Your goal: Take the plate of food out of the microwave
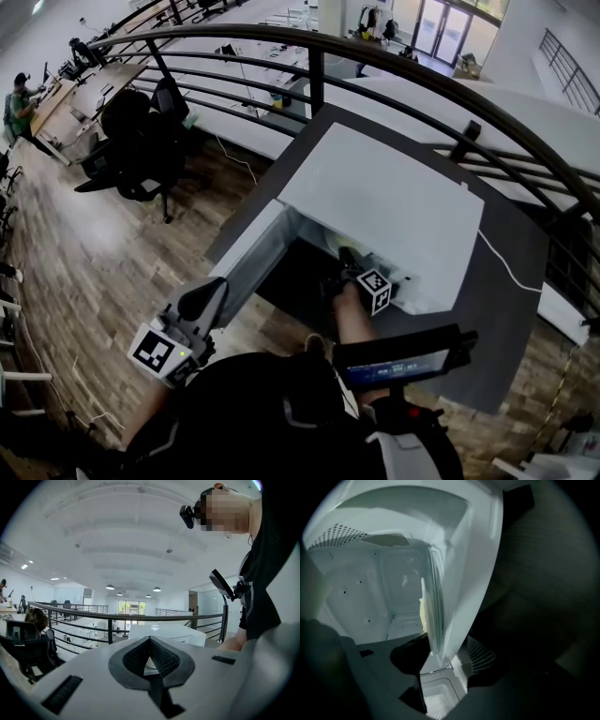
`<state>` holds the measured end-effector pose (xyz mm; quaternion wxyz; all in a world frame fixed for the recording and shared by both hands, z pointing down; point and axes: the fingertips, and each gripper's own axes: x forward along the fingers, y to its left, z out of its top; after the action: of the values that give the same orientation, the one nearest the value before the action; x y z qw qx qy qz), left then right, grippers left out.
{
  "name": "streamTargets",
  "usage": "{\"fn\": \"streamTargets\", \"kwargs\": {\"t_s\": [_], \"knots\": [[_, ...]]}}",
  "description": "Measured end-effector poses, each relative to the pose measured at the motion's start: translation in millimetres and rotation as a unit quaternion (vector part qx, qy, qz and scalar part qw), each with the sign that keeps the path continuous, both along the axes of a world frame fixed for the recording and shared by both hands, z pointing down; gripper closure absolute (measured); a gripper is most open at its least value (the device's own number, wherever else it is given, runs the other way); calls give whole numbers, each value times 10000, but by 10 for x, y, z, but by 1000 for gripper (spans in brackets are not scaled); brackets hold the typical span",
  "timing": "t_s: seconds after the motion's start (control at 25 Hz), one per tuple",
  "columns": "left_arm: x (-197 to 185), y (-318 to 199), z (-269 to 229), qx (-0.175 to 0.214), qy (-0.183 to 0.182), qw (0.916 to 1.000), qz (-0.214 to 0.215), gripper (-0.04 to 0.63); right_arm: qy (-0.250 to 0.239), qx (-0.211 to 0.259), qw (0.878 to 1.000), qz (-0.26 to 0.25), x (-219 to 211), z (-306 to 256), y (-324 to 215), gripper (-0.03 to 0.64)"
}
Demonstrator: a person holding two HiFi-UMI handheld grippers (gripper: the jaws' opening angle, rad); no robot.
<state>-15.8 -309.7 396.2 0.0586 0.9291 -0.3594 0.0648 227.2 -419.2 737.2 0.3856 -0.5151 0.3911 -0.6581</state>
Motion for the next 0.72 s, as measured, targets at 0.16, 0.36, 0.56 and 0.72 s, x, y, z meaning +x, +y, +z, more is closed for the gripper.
{"fn": "streamTargets", "kwargs": {"t_s": [0.16, 0.36, 0.56, 0.72], "knots": [[-10, 18, -51, 63, -3, 10000, 69, 591, -47, 63, 10000, 56, -62, -71, 73, 419], [-16, 73, -33, 39, -6, 9998, 174, 591, -75, 147, 9996, 248, -63, -150, 145, 503], [-63, 105, -45, 33, 66, 9998, 192, 591, 61, 444, 9985, 310, -8, -245, 193, 577], [-92, 132, -42, 24, 93, 9997, 221, 591, 116, 587, 9977, 331, 27, -292, 209, 598]]}}
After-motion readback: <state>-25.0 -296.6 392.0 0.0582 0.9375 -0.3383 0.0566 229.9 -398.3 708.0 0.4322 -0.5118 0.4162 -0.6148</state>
